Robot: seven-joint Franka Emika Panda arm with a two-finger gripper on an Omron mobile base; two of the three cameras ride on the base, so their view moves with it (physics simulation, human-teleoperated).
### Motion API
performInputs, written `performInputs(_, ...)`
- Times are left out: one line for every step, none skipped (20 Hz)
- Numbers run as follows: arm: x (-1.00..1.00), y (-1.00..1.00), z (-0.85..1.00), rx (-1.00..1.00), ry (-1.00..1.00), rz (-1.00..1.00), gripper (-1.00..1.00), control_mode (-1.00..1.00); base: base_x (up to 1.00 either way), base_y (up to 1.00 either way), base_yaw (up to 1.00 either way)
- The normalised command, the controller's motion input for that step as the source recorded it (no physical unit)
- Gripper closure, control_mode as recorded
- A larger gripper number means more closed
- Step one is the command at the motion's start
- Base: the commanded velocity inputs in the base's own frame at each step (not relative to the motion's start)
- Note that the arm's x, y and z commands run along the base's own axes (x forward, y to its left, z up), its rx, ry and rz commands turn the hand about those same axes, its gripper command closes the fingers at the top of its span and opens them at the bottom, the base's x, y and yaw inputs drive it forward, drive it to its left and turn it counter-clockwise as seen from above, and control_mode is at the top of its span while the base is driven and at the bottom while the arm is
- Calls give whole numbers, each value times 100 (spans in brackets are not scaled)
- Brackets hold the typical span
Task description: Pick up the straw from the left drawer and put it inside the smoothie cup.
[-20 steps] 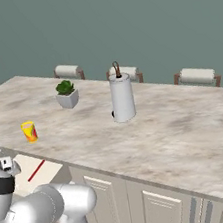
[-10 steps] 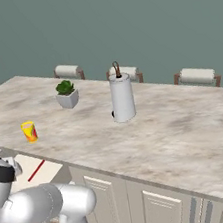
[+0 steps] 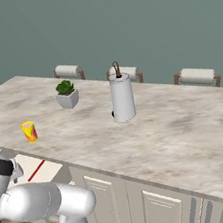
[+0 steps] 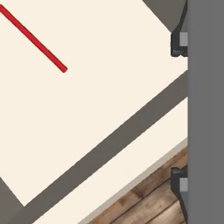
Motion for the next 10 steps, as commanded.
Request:
performInputs(-4,0,-9,0,3,1,-100,-100,0,0,0)
performInputs(-6,0,-11,0,4,1,-100,-100,0,0,0)
performInputs(-5,0,-13,0,5,1,-100,-100,0,0,0)
performInputs(-5,0,-14,0,5,1,-100,-100,0,0,0)
performInputs(-4,0,-16,0,6,1,-100,-100,0,0,0)
performInputs(-4,0,-16,0,6,1,-100,-100,0,0,0)
performInputs(-6,0,-16,0,6,1,-100,-100,0,0,0)
performInputs(-6,0,-16,0,7,1,-100,-100,0,0,0)
performInputs(-8,0,-16,0,6,1,-100,-100,0,0,0)
performInputs(-9,0,-15,0,7,1,-100,-100,0,0,0)
